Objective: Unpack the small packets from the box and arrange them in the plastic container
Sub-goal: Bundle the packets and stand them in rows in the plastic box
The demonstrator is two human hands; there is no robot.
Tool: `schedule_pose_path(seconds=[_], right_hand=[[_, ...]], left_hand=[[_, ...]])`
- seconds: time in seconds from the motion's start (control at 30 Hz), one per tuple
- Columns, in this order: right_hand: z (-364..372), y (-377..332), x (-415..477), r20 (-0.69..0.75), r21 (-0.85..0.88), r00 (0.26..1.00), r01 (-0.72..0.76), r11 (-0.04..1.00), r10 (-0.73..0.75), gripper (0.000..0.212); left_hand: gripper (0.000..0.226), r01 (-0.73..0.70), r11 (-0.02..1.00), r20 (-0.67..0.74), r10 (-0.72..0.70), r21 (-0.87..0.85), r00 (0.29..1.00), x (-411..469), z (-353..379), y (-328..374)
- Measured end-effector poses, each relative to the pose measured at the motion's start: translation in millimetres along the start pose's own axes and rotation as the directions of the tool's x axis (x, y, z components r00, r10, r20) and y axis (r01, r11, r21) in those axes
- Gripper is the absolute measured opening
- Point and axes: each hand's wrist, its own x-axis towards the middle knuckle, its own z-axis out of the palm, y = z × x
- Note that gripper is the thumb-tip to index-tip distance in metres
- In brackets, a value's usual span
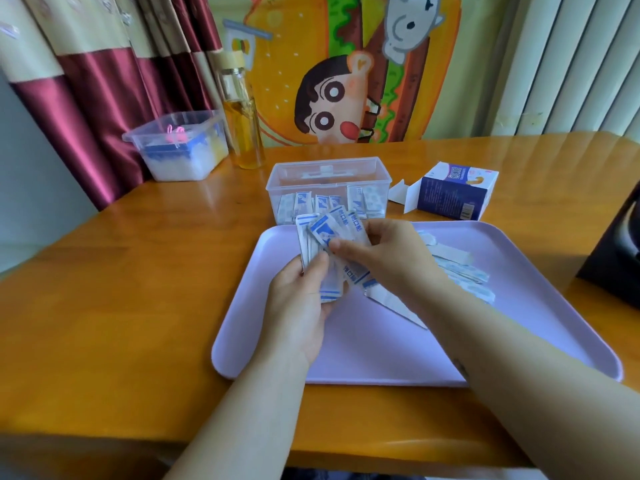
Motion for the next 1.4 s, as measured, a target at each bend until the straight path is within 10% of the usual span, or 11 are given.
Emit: schedule_pose_path(seconds=[0.3,0.47,0.73,0.97,1.13,1.2,1.27,1.4], right_hand=[[6.8,16.0,3.7,0.085,0.374,0.971,-0.237,0.896,0.222,0.022],[5.1,10.0,1.7,-0.045,0.483,0.988,-0.108,0.869,0.147,0.027],[25.1,6.5,-14.3,0.123,0.403,0.983,-0.174,0.898,0.135,0.026],[24.9,5.2,-19.2,0.045,-0.115,0.995,0.094,0.989,-0.090,0.038],[0.5,-10.1,-15.5,0.131,0.075,0.991,0.024,0.997,-0.034,0.035],[-14.3,-16.7,-16.7,0.255,-0.003,0.957,0.144,0.990,-0.138,0.082],[-21.3,-25.8,-20.2,0.438,-0.340,0.878,0.362,0.868,-0.194,0.122],[-18.8,-32.2,-17.6,0.549,-0.653,0.821,0.539,0.532,-0.157,0.130]], left_hand=[[0.024,-0.073,0.997,-0.119,0.074,0.015,0.990,1.7,-3.0,-0.2],[0.021,-0.122,0.992,-0.195,0.122,0.008,0.973,3.8,-6.0,-0.7],[0.030,-0.013,0.995,0.022,0.016,-0.102,1.000,1.3,2.5,-1.5],[0.029,0.189,0.963,0.223,-0.144,-0.194,0.964,-3.8,3.3,1.8],[0.026,0.224,0.961,0.220,-0.186,-0.161,0.957,-1.5,-1.7,5.0],[0.027,0.232,0.964,0.254,-0.194,-0.129,0.948,-1.6,-2.0,10.6],[0.030,0.260,0.962,0.326,-0.222,-0.078,0.919,-3.0,-0.6,16.5],[0.032,0.303,0.943,0.368,-0.334,0.141,0.868,-0.3,0.6,24.7]])
